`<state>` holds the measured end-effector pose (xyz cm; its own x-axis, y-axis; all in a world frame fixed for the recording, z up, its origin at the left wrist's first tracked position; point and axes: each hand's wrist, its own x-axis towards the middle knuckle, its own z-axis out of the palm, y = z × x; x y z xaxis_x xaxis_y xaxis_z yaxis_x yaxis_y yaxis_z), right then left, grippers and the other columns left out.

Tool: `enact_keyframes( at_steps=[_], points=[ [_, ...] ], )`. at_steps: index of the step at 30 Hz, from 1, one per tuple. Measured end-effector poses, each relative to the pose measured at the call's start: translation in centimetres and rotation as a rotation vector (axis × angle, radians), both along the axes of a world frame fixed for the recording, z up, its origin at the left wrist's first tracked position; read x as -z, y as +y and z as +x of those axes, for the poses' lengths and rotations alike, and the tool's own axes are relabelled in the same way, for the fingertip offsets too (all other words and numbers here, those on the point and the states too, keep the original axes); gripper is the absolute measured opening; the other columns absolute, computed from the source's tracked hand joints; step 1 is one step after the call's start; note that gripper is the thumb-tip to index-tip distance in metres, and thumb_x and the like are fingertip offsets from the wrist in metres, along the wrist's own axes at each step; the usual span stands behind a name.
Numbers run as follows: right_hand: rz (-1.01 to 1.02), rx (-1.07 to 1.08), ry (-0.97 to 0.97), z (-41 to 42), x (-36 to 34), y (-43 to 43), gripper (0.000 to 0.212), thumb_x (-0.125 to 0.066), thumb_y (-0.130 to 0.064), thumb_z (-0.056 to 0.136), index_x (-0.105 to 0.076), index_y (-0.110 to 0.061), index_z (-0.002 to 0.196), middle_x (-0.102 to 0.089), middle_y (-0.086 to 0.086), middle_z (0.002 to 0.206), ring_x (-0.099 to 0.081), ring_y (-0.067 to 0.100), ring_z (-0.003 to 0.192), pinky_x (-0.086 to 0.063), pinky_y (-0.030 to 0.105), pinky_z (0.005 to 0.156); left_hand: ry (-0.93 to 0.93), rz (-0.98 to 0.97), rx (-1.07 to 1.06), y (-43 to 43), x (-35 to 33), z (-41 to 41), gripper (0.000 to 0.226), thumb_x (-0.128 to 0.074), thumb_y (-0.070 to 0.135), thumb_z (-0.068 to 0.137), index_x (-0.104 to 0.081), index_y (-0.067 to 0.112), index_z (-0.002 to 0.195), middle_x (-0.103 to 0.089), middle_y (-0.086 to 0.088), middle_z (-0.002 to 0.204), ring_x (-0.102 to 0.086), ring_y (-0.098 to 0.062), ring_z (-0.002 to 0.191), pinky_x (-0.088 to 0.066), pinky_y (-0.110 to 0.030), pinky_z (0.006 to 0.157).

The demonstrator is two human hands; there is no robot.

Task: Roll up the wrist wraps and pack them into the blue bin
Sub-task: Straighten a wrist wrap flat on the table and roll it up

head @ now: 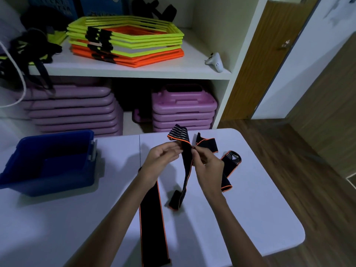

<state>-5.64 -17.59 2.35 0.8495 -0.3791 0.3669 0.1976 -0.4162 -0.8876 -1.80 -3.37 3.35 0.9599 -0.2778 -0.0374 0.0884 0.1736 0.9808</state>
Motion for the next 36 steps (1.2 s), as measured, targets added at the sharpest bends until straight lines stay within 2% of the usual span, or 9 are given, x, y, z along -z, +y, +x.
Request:
enact_keyframes(
  at_steps=[5,9,14,17,20,24,28,32,36],
  points=[
    [0.218,-0.036,0.087,-0.1,-2.2,0.0,0.017,-0.064,-0.014,0.089,-0.069,-0.028,0.08,-0.069,-0.006,0.07,-0.062,0.007,0.063,-0.053,0.022,0.062,-0.07,0.102,-0.212,-0.4,1.1,-0.2,0.024,-0.065,0.009,0.084,-0.064,0.018,0.107,-0.069,0.005,0.104,-0.064,-0.001,0.094,-0.05,-0.011,0.081],
    [0.381,-0.075,0.141,0.0,-3.1,-0.5,0.009,-0.064,-0.017,0.088,-0.072,-0.012,0.089,-0.062,0.01,0.068,-0.056,0.018,0.062,-0.045,0.018,0.048,-0.02,0.024,-0.165,-0.4,1.5,-0.4,0.019,-0.067,0.011,0.083,-0.066,0.011,0.102,-0.071,-0.006,0.098,-0.066,-0.01,0.086,-0.049,-0.012,0.072],
    [0.498,-0.084,0.144,0.6,-3.6,-1.5,0.015,-0.068,-0.018,0.086,-0.071,-0.008,0.096,-0.058,0.015,0.079,-0.05,0.024,0.073,-0.044,0.04,0.069,0.024,0.03,-0.03,-0.3,2.2,-1.4,0.013,-0.066,0.01,0.084,-0.065,0.005,0.095,-0.069,-0.01,0.093,-0.065,-0.008,0.081,-0.051,-0.016,0.074],
    [0.498,-0.118,0.133,1.0,-4.6,-2.0,0.006,-0.067,-0.015,0.086,-0.07,-0.014,0.091,-0.055,0.011,0.078,-0.049,0.02,0.071,-0.046,0.028,0.064,0.06,0.05,0.025,-0.5,3.5,-2.5,0.008,-0.065,0.009,0.084,-0.065,0.008,0.092,-0.07,-0.011,0.098,-0.065,-0.015,0.09,-0.049,-0.026,0.086],
    [0.517,-0.127,0.125,2.0,-5.6,-2.4,0.007,-0.066,-0.012,0.087,-0.069,-0.019,0.087,-0.062,0.003,0.074,-0.059,0.007,0.065,-0.049,0.015,0.059,0.077,0.104,0.066,-1.0,4.9,-3.8,0.014,-0.062,0.008,0.087,-0.065,0.011,0.1,-0.071,-0.008,0.104,-0.066,-0.014,0.097,-0.05,-0.02,0.088],
    [0.642,-0.169,0.141,3.8,-5.7,-2.5,0.007,-0.064,-0.009,0.088,-0.068,-0.014,0.091,-0.069,-0.004,0.076,-0.066,0.003,0.067,-0.054,0.019,0.063,0.134,0.163,0.099,-1.0,6.8,-6.3,0.022,-0.06,0.009,0.088,-0.064,0.021,0.105,-0.07,0.001,0.109,-0.066,-0.006,0.101,-0.05,-0.013,0.082],
    [0.723,-0.229,0.245,5.7,-2.9,-1.4,0.007,-0.066,-0.011,0.087,-0.068,-0.018,0.086,-0.069,0.003,0.086,-0.065,0.019,0.083,-0.054,0.034,0.079,0.192,0.223,0.052,0.4,8.9,-9.1,0.023,-0.06,0.011,0.089,-0.063,0.025,0.106,-0.07,0.002,0.11,-0.066,-0.008,0.102,-0.051,-0.019,0.088],
    [0.756,-0.287,0.493,6.5,3.1,1.5,0.005,-0.066,-0.016,0.087,-0.066,-0.02,0.084,-0.065,0.004,0.085,-0.059,0.017,0.067,-0.05,0.029,0.064,0.273,0.282,0.01,3.6,11.2,-12.3,0.025,-0.062,0.013,0.087,-0.063,0.027,0.108,-0.07,0.009,0.107,-0.066,-0.003,0.1,-0.051,-0.018,0.088],
    [0.77,-0.299,0.703,5.9,10.3,5.2,0.01,-0.066,-0.013,0.086,-0.069,-0.018,0.078,-0.061,0.01,0.076,-0.051,0.021,0.059,-0.044,0.029,0.058,0.403,0.371,-0.032,7.1,14.1,-14.9,0.024,-0.066,0.011,0.084,-0.064,0.003,0.107,-0.069,-0.012,0.103,-0.067,-0.024,0.096,-0.051,-0.038,0.089]
  ],
)
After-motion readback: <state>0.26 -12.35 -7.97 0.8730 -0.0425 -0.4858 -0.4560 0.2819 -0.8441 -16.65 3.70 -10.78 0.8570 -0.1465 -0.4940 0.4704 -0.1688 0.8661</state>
